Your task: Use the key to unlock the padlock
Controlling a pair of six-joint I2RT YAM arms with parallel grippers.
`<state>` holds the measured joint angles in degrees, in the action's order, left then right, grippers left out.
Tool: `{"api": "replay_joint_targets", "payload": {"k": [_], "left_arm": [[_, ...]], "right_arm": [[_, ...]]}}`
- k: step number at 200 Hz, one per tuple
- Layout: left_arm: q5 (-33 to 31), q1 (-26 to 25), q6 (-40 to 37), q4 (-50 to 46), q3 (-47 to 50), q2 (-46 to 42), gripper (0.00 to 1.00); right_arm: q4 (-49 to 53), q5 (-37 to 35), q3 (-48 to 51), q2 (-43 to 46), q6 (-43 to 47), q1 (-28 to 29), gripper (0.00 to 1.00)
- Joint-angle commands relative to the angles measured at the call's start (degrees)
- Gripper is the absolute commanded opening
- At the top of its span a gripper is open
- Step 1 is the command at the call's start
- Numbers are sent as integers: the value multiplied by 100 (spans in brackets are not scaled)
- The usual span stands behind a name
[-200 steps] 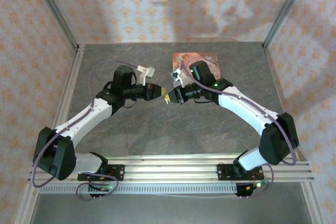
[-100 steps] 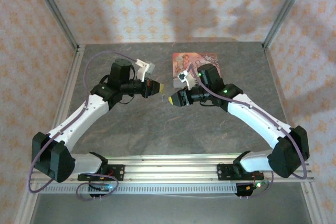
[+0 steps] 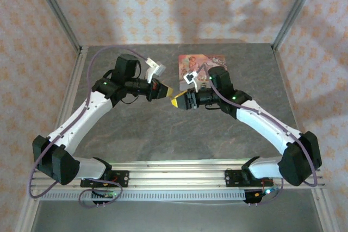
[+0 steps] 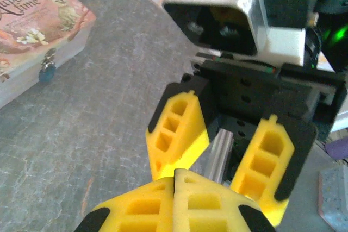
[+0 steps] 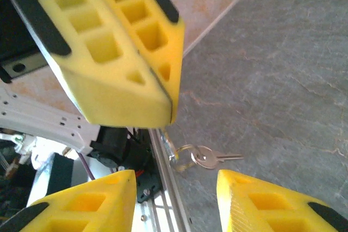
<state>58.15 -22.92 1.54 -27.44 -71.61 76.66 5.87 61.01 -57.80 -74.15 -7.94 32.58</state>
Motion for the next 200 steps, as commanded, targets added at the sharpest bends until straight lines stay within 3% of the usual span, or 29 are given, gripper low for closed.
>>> {"api": "replay_joint_targets", "payload": {"k": [1, 123, 200], "left_arm": [[385, -46, -199, -272, -186, 4, 0], [767, -48, -150, -380, -427, 196, 0], [879, -71, -137, -385, -498, 287, 0]], "right_arm": [[-534, 188, 56, 265, -229, -73, 42], [-643, 462, 124, 231, -117, 52, 35], [-398, 542, -21, -5, 36, 52, 15]]}}
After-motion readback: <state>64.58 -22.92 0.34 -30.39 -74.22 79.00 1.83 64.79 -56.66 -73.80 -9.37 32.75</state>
